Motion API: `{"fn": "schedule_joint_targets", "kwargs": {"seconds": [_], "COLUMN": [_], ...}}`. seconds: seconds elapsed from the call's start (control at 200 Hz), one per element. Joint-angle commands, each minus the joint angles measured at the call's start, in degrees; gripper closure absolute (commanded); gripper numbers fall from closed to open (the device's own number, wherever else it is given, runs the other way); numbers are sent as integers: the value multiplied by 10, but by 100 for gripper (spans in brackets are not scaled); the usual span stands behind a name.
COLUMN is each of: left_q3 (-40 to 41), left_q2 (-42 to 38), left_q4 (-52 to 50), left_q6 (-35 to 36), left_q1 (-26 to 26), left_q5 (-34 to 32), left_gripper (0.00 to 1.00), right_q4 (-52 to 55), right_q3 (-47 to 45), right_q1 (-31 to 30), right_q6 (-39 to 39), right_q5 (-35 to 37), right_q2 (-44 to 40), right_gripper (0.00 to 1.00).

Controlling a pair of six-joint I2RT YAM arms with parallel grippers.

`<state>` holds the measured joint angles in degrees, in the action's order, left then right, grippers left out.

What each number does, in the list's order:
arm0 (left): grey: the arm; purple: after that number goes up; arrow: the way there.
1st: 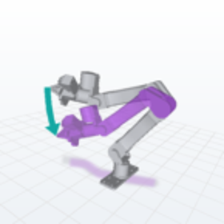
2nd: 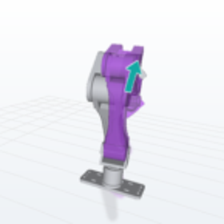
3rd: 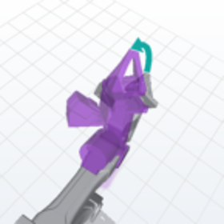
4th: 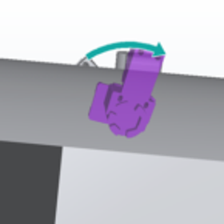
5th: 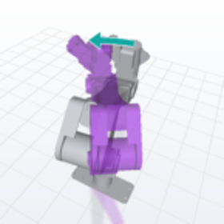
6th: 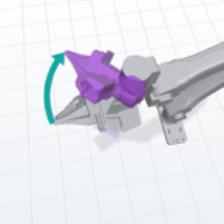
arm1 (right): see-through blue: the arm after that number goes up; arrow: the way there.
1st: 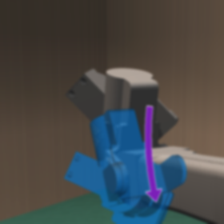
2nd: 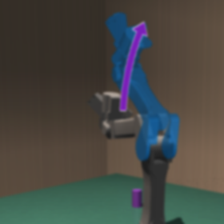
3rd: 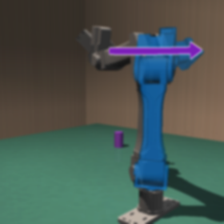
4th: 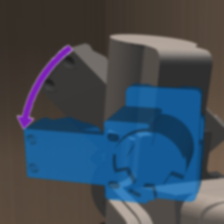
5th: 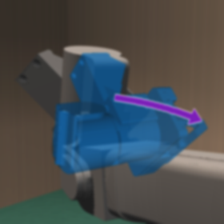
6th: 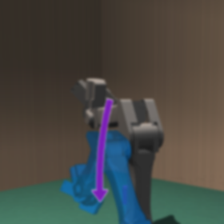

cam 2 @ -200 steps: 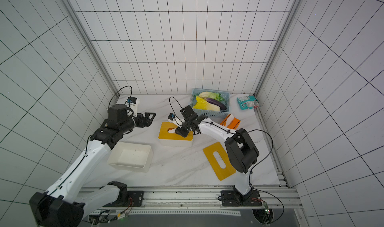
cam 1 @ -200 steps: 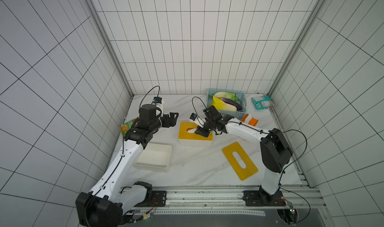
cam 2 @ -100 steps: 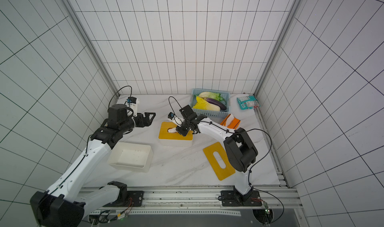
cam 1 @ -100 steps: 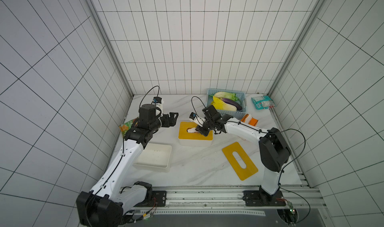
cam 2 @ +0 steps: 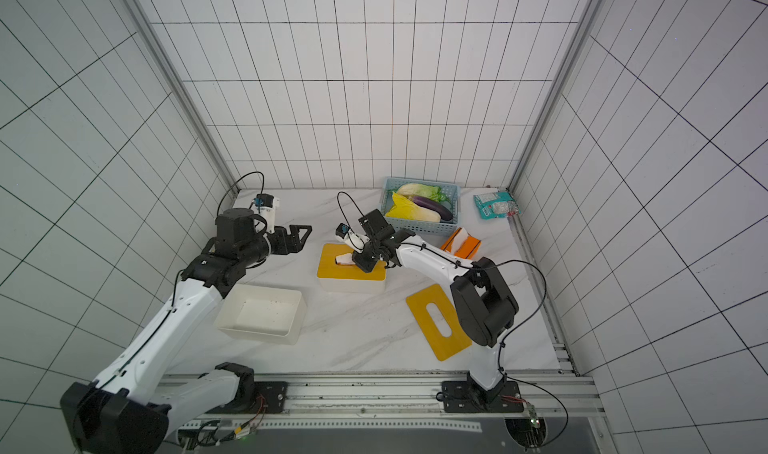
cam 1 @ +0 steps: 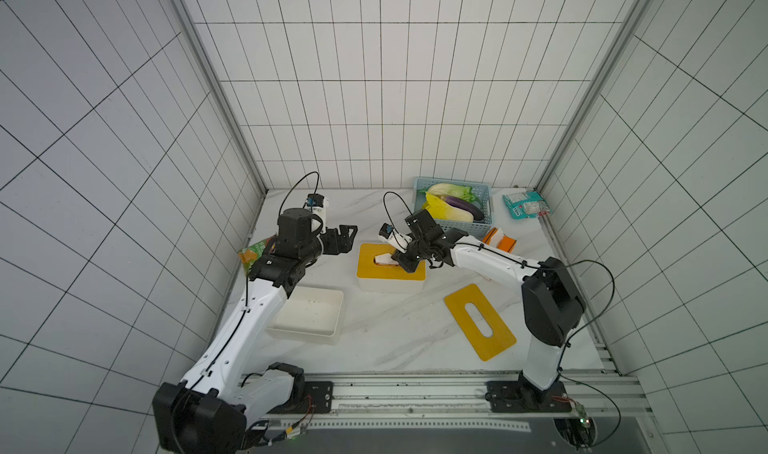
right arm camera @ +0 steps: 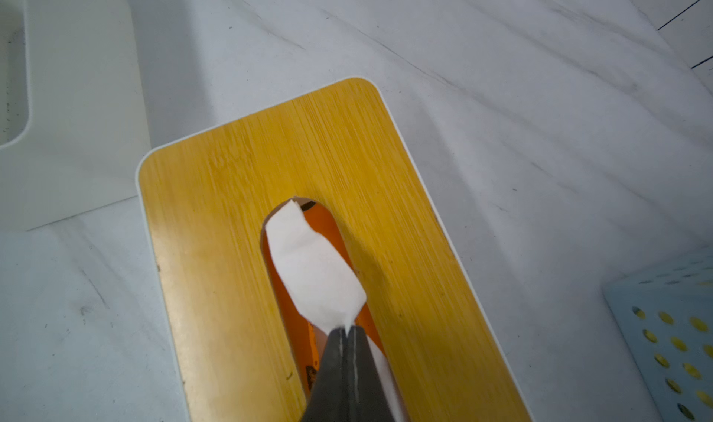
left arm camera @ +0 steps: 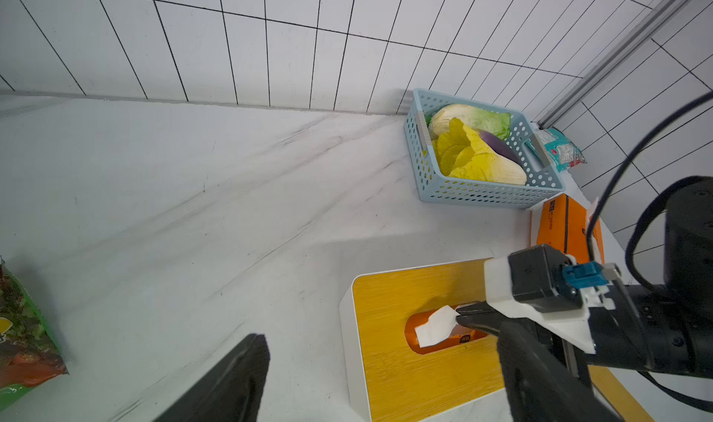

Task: Put the tissue paper into the tissue box
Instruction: Pull the paper towel from the tissue box.

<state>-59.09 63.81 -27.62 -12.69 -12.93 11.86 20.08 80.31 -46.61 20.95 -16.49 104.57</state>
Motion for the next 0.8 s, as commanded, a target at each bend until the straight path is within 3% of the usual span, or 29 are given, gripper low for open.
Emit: {"fn": "schedule_joint_targets", "kwargs": {"seconds": [0.0,0.15,0.28,0.37,0.49,0.655,0.795], "left_q3": [6,6,6,6,6,6,6], "left_q2": [3,4,5,5,6,8,10], "left_q4": [12,12,12,13,13,14,14], "left_q6": [-2,-2,-2,-2,-3,-3,-4], "left_q1": [4,4,4,4,4,5,5], "left_q5": [4,4,4,5,8,11,15], "left_gripper": [9,9,9,9,9,9,9], "right_q4": [-2,-3,0,8,29,66,47], "right_q3": [-2,-10,-19,-25,-25,-17,-31], "right_q1": [-7,-9,-9,-8,5,25,55], "right_q6": [-7,-5,8,24,24,-6,-50], "right_q5": [-11,-13,-21,-27,-54,-83,-125], "right_q2": [-40,-62,-78,-98,-121,-114,-97], "right_gripper": [100,99,64,52,30,32,41]}}
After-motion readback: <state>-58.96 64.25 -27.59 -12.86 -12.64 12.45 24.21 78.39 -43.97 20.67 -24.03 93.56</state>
